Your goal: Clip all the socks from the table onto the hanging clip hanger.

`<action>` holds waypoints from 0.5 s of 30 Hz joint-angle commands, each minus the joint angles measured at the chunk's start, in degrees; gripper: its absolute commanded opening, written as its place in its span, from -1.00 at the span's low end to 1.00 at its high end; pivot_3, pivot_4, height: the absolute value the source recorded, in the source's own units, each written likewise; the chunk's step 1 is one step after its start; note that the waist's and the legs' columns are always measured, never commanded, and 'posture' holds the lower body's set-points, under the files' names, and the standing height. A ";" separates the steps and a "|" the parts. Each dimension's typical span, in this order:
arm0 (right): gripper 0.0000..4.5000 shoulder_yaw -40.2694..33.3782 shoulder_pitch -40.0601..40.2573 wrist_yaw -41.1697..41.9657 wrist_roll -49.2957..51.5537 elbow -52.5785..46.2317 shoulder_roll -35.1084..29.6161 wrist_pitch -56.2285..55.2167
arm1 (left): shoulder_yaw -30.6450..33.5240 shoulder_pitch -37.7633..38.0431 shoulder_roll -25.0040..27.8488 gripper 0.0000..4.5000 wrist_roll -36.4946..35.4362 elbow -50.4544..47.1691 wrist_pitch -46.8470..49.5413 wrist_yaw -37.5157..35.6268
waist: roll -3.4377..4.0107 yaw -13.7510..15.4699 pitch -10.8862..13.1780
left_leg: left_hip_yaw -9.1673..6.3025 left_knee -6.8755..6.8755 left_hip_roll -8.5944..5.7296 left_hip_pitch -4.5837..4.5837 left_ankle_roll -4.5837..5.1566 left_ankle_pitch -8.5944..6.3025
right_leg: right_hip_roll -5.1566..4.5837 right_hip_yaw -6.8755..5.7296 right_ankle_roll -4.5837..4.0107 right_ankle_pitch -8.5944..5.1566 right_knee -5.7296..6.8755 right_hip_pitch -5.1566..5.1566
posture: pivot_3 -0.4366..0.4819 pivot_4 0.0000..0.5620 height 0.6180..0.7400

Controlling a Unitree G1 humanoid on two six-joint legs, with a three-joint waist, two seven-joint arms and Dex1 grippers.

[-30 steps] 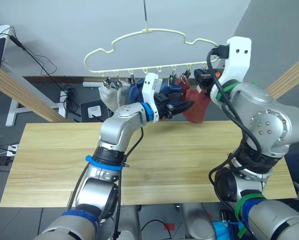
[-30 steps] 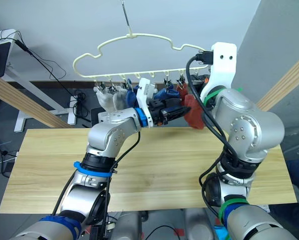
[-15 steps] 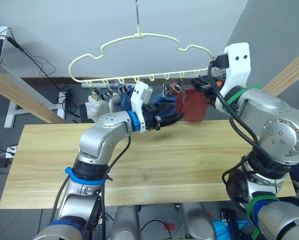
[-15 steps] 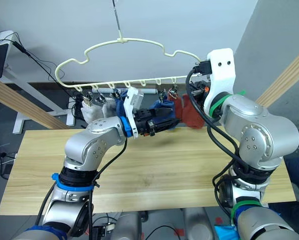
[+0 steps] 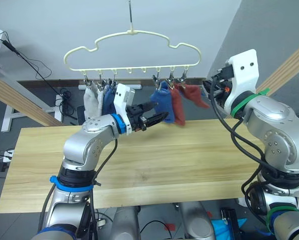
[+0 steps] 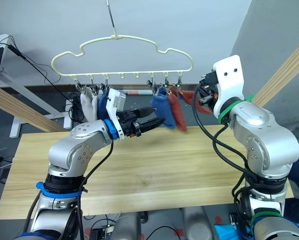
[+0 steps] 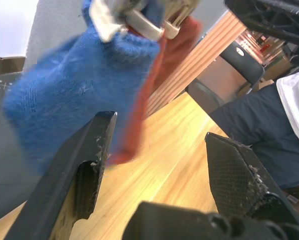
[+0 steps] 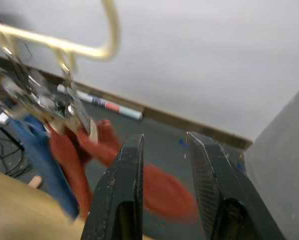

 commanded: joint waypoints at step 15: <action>-0.40 -10.79 27.79 20.17 17.29 -13.01 -9.74 -10.18 | 15.90 15.32 11.55 0.45 -13.11 -19.56 0.31 -1.54 | -0.14 0.12 -1.88 | -0.04 0.24 0.01 0.19 0.00 0.00 | 0.00 -0.02 0.04 0.01 0.00 0.31 | -0.54 -0.15 1.00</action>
